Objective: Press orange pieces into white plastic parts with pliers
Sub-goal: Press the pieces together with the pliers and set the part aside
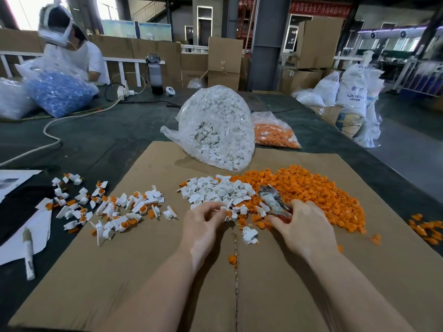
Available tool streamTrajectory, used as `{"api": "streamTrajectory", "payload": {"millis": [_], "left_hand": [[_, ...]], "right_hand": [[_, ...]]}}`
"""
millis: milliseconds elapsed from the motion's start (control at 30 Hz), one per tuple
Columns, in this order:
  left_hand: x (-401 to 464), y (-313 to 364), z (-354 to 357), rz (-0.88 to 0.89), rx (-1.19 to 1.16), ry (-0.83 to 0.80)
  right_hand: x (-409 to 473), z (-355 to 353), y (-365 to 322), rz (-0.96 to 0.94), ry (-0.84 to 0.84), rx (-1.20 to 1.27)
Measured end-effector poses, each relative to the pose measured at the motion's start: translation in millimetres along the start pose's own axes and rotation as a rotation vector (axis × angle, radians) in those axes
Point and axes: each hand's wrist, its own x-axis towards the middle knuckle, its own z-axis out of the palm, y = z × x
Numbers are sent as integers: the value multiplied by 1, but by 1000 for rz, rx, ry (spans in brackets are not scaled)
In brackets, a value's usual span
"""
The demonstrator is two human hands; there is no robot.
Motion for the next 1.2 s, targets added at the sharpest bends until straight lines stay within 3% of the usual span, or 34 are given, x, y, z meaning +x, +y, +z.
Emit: {"api": "streamTrajectory", "payload": {"millis": [233,367,500,700,867,1000,1200], "left_hand": [[3,-6,5,119,238,-17],[4,-8,6,124,240,-15],[3,-7,6,147,248,-47],[-3,-6,3,108,154,23],[3,-8,-8,46,190,219],[16,-14,-39,46,464,374],[24,-15,-61,-1,562,461]], "right_hand": [[-4,17,8,-8,98,-362],[-14,26,-9,-403,327,89],[-22,34,-27,-652,331,340],[-22,44,-20,-412,511,390],[-23,46,-18,-174,562,326],[-24,48,-19,-123,537,281],[-24,51,-20,-134,512,178]]}}
